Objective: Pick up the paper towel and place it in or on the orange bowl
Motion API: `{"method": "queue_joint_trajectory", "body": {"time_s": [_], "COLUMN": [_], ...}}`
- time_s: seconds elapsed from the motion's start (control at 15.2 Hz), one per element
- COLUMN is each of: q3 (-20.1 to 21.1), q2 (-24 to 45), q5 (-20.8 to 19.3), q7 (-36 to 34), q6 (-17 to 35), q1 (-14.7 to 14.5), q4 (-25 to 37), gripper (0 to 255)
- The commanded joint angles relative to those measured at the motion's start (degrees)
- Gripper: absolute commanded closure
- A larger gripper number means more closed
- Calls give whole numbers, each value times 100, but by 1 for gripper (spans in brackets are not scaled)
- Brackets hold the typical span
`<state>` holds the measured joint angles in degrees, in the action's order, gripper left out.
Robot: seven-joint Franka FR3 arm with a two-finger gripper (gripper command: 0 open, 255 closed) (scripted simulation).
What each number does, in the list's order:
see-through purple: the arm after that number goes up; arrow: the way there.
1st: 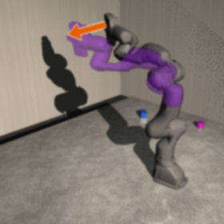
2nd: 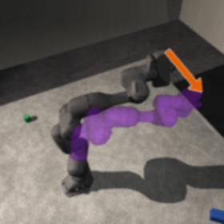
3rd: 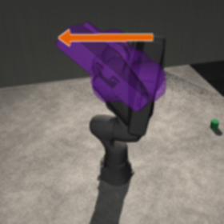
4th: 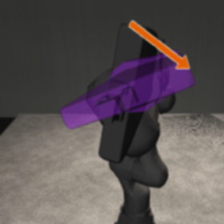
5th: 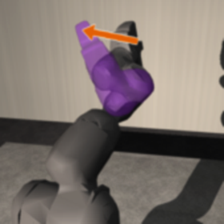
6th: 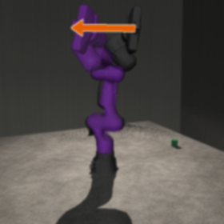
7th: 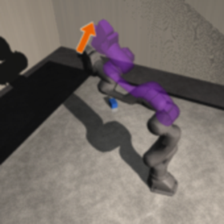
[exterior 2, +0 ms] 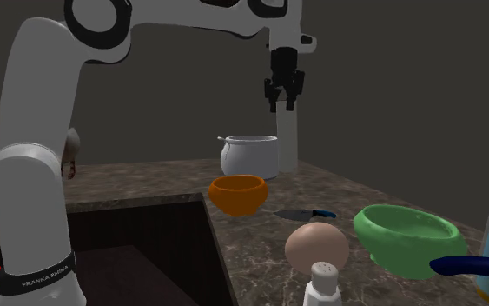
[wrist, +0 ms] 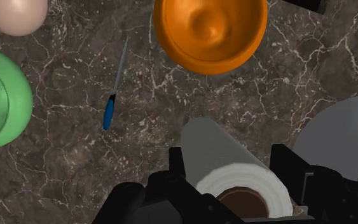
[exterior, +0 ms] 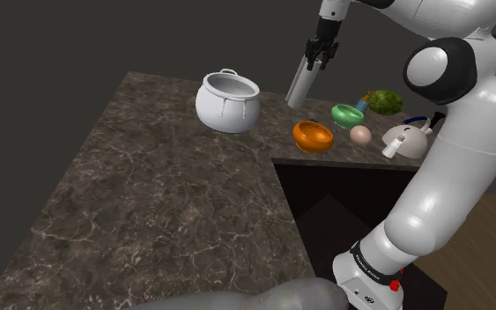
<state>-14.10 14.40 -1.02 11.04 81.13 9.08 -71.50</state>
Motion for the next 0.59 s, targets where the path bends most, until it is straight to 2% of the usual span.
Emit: {"method": "queue_joint_trajectory", "body": {"time_s": [0.0, 0.53], "q3": [-3, -24], "q2": [101, 621], "q5": [23, 145], "q7": [16, 117], "q6": [-203, -1120], "q1": [19, 159], "q4": [299, 1732], "gripper": [255, 255]}}
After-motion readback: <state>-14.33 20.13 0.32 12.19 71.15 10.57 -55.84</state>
